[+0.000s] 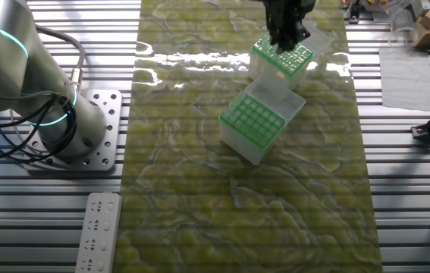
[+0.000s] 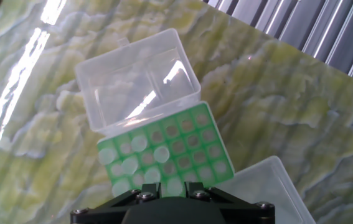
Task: Transfer all large pipette tips from one holder to another
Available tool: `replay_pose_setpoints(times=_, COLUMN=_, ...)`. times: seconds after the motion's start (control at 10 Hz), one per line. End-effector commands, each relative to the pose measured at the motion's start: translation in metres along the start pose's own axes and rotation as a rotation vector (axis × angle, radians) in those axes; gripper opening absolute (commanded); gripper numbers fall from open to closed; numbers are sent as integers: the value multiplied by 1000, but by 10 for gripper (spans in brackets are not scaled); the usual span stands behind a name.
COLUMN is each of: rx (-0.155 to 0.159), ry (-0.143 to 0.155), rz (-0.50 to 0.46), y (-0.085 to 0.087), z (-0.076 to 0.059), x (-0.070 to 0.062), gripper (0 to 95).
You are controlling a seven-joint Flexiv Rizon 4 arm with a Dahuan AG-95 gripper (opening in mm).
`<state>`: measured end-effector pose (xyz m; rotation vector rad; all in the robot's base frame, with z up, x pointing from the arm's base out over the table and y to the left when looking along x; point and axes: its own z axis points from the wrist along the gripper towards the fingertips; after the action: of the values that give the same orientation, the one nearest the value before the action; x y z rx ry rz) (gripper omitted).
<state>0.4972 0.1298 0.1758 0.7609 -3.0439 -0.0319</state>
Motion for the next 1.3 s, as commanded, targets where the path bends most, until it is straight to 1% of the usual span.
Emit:
replay_pose_setpoints(times=0.1, rx=6, ry=1, rz=-19, y=-1, z=2, x=-1, gripper=190)
replay_pose_setpoints(times=0.3, rx=9, ry=-4, rz=-31, y=-2, z=8, x=2, gripper=190)
replay_pose_setpoints(times=0.6, rx=15, ry=-7, rz=-33, y=-2, z=15, x=1, gripper=190)
replay_pose_setpoints(times=1.1, rx=21, ry=-13, rz=-33, y=-4, z=23, x=1, gripper=190)
replay_pose_setpoints(times=1.2, rx=21, ry=-13, rz=-30, y=-4, z=23, x=1, gripper=0)
replay_pose_setpoints(times=1.3, rx=21, ry=-12, rz=-30, y=-4, z=23, x=1, gripper=0)
